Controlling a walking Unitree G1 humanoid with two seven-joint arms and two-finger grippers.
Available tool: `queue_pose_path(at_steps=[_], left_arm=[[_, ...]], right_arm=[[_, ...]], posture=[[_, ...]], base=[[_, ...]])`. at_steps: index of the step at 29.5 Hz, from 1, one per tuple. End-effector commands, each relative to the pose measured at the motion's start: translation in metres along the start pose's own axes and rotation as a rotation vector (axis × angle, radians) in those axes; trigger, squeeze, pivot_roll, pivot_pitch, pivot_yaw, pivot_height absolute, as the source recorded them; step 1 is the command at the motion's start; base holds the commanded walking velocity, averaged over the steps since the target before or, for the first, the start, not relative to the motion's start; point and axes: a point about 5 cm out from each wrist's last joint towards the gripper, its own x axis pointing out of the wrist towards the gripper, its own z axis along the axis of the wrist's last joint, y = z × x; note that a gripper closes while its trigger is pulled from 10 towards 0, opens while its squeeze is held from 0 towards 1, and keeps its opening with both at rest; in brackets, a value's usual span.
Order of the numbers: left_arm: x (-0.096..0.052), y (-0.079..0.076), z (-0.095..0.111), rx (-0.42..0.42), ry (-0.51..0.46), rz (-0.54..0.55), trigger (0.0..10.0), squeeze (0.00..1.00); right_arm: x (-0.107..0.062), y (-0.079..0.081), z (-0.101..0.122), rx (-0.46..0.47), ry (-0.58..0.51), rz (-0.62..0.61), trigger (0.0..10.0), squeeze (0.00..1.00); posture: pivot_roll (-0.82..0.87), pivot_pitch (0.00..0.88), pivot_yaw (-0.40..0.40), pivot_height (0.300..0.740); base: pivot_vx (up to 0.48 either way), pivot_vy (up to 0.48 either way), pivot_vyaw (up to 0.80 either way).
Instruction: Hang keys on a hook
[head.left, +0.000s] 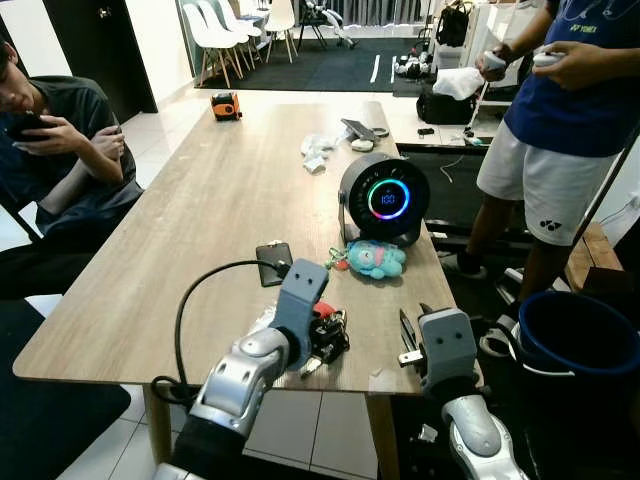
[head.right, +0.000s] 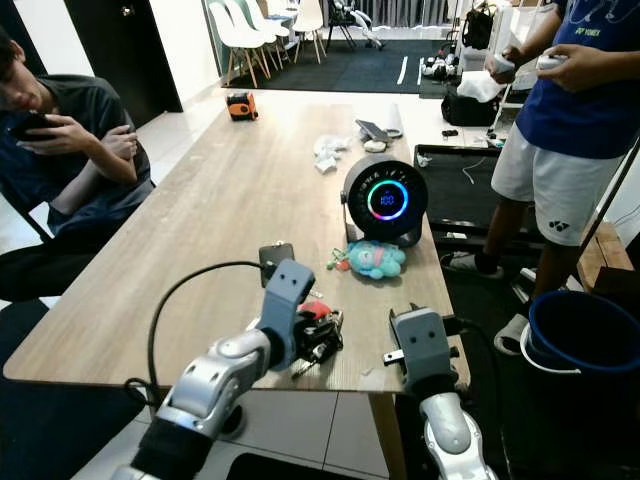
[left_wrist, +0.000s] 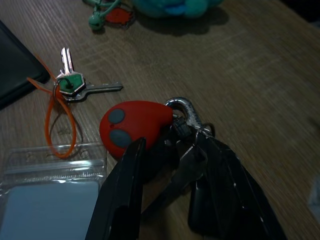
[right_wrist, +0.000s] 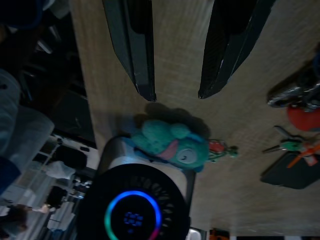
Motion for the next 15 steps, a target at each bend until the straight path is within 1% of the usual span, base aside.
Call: queue_pose_path(at_steps=[1,5,9,11,12,13,15], left_arm=[[-0.005,0.003,-0.005,0.002,0.015,-0.008,10.0,0.0],[-0.009,0.0,-0.006,0.013,0.013,-0.032,10.0,0.0],[-0.009,-0.002,-0.006,0.018,0.012,-0.044,10.0,0.0],[-0.011,-0.008,-0.007,0.025,0.009,-0.077,10.0,0.0],[-0.011,-0.008,-0.007,0.025,0.009,-0.077,10.0,0.0],[-0.011,-0.011,-0.007,0.026,0.01,-0.089,9.7,0.0],[-0.011,-0.014,-0.008,0.025,0.011,-0.097,9.7,0.0]], right_arm=[[-0.003,0.003,-0.003,0.012,0.016,0.027,10.0,0.0],[-0.009,0.014,0.003,0.044,0.02,0.161,10.0,0.0],[-0.011,0.015,0.004,0.044,0.018,0.183,10.0,0.0],[-0.018,0.018,0.007,0.056,0.021,0.239,10.0,0.0],[-0.018,0.018,0.007,0.056,0.021,0.239,10.0,0.0],[-0.02,0.02,0.008,0.063,0.024,0.263,10.0,0.0],[-0.023,0.021,0.009,0.071,0.027,0.282,10.0,0.0]], posture=[[0.02,0.158,0.068,0.74],[0.02,0.163,0.065,0.74],[0.02,0.163,0.065,0.74],[0.01,0.168,0.066,0.74],[0.01,0.168,0.066,0.74],[0.01,0.169,0.068,0.74],[0.0,0.169,0.068,0.74]], base=[[0.0,0.0,0.0],[0.0,0.0,0.0],[0.0,0.0,0.0],[0.0,0.0,0.0],[0.0,0.0,0.0],[0.0,0.0,0.0],[0.0,0.0,0.0]])
